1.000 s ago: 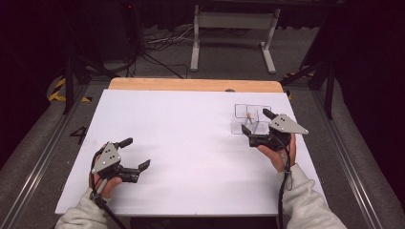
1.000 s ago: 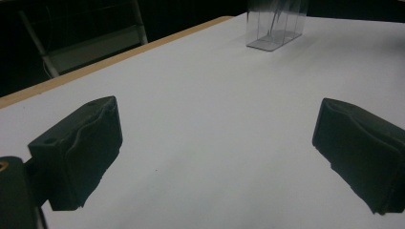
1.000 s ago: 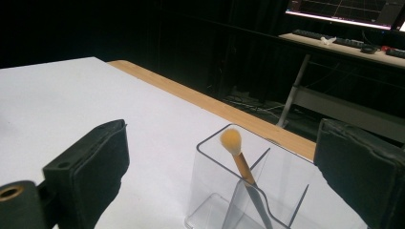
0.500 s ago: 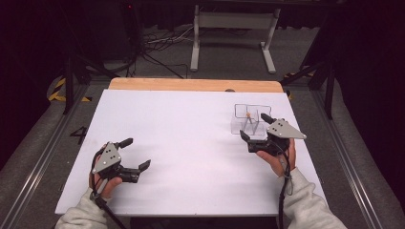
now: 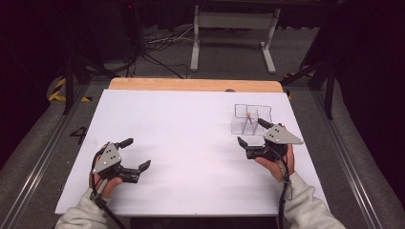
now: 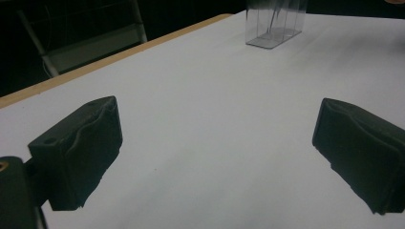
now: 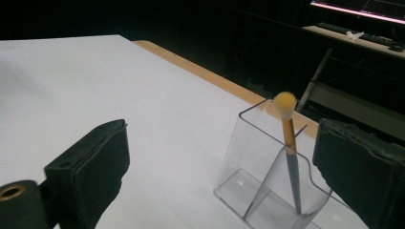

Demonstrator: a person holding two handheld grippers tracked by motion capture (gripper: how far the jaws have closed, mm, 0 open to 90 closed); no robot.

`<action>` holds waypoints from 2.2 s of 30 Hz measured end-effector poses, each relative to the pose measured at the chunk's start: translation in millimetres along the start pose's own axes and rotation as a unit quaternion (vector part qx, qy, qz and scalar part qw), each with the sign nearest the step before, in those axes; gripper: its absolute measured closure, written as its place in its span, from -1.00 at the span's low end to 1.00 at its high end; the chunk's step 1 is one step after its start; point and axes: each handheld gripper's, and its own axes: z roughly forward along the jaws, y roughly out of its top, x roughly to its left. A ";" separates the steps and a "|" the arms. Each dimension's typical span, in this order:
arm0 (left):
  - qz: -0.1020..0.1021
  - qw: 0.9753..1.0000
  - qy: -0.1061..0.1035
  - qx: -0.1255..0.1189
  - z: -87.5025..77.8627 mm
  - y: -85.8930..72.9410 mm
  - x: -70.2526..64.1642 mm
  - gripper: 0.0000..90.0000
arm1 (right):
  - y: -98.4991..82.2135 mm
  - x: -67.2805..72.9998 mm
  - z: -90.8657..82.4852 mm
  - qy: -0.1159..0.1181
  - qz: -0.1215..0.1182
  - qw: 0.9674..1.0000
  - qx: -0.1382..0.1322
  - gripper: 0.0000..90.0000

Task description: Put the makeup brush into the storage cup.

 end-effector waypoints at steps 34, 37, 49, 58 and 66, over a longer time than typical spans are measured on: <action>0.004 1.000 -0.003 0.005 1.1 -0.3 -1.4 -0.92 | -30.0 7.4 -24.9 0.018 -0.031 0.999 0.030 -0.89; 0.004 1.000 -0.004 0.005 1.2 -0.3 -1.6 -0.92 | -34.5 7.3 -28.4 0.020 -0.029 0.999 0.037 -0.89; 0.009 1.000 -0.006 0.007 1.4 0.2 -3.0 -0.92 | -50.6 6.4 -42.7 0.014 -0.027 0.998 0.056 -0.90; 0.013 1.000 -0.006 0.009 2.5 0.6 -2.9 -0.92 | -58.4 3.7 -49.9 0.000 -0.031 0.998 0.053 -0.90; 0.016 1.000 -0.004 0.013 3.5 1.3 -5.9 -0.92 | -58.8 3.2 -48.0 0.005 -0.026 0.998 0.049 -0.90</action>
